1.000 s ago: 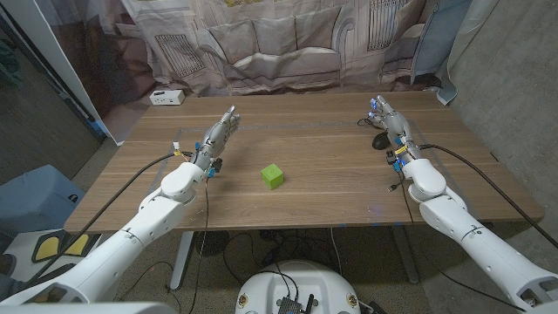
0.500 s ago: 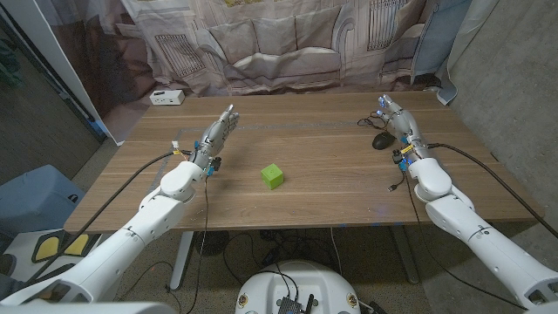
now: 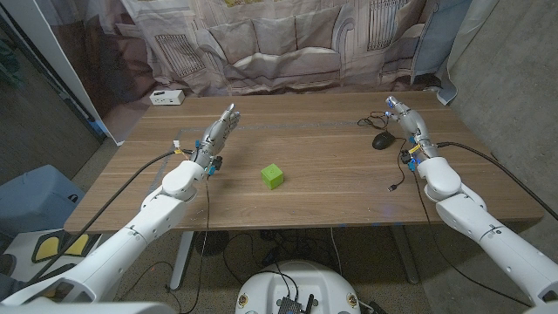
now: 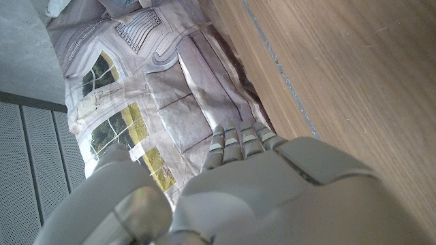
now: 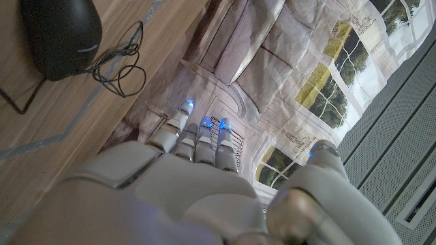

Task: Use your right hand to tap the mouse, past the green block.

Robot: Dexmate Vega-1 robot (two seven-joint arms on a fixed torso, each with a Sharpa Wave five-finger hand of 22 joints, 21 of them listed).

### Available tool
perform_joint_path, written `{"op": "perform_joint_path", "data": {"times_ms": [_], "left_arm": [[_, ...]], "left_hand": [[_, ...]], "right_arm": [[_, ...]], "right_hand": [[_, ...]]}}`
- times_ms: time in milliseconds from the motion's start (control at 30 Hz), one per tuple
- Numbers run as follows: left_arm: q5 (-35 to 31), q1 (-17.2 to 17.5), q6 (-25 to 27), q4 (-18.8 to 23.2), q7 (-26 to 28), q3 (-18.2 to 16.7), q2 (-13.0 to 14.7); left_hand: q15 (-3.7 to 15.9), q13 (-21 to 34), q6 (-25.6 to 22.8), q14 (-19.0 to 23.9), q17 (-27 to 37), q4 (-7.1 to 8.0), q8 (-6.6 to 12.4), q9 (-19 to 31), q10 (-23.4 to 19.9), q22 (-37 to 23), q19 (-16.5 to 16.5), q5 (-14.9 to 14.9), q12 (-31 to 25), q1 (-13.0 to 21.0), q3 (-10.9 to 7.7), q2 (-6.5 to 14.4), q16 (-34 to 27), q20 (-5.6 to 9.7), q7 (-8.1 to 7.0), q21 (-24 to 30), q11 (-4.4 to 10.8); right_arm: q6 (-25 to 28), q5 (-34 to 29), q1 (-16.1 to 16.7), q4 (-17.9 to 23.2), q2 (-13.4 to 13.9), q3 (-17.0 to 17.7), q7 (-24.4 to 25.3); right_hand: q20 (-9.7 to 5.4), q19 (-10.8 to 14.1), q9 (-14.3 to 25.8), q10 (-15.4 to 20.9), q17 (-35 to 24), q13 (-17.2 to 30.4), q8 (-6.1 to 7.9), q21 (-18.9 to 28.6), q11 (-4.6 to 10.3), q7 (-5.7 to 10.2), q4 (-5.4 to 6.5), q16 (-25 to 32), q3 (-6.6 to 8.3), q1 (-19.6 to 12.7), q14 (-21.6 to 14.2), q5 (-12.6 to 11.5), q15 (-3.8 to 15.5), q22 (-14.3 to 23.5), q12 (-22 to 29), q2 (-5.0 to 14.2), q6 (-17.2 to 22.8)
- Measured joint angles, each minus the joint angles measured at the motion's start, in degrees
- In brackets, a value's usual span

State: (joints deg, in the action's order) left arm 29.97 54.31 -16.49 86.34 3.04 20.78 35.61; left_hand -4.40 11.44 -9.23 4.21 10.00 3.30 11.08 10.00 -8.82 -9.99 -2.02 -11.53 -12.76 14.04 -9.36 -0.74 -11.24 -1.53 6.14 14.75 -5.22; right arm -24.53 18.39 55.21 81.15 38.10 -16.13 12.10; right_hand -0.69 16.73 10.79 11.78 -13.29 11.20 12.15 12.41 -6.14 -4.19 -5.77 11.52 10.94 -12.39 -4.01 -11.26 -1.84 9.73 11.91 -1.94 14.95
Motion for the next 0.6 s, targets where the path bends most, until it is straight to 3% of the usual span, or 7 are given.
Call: {"op": "perform_joint_path", "data": {"times_ms": [600], "left_arm": [[-1.29,0.51,1.16,1.98,2.11,0.17,0.33]], "left_hand": [[0.00,0.00,-0.51,-0.01,0.00,-0.40,0.00,0.00,-0.31,0.00,0.00,0.00,0.00,0.00,0.09,0.00,0.00,0.00,0.10,-0.41,0.32]], "right_arm": [[0.88,-3.86,-0.26,-1.50,2.94,0.27,1.86]], "right_hand": [[0.02,0.01,0.00,0.06,0.26,0.00,0.00,-0.76,0.34,0.21,-0.21,0.00,-0.21,0.00,0.35,0.00,-0.30,0.00,0.00,0.00,0.20]]}}
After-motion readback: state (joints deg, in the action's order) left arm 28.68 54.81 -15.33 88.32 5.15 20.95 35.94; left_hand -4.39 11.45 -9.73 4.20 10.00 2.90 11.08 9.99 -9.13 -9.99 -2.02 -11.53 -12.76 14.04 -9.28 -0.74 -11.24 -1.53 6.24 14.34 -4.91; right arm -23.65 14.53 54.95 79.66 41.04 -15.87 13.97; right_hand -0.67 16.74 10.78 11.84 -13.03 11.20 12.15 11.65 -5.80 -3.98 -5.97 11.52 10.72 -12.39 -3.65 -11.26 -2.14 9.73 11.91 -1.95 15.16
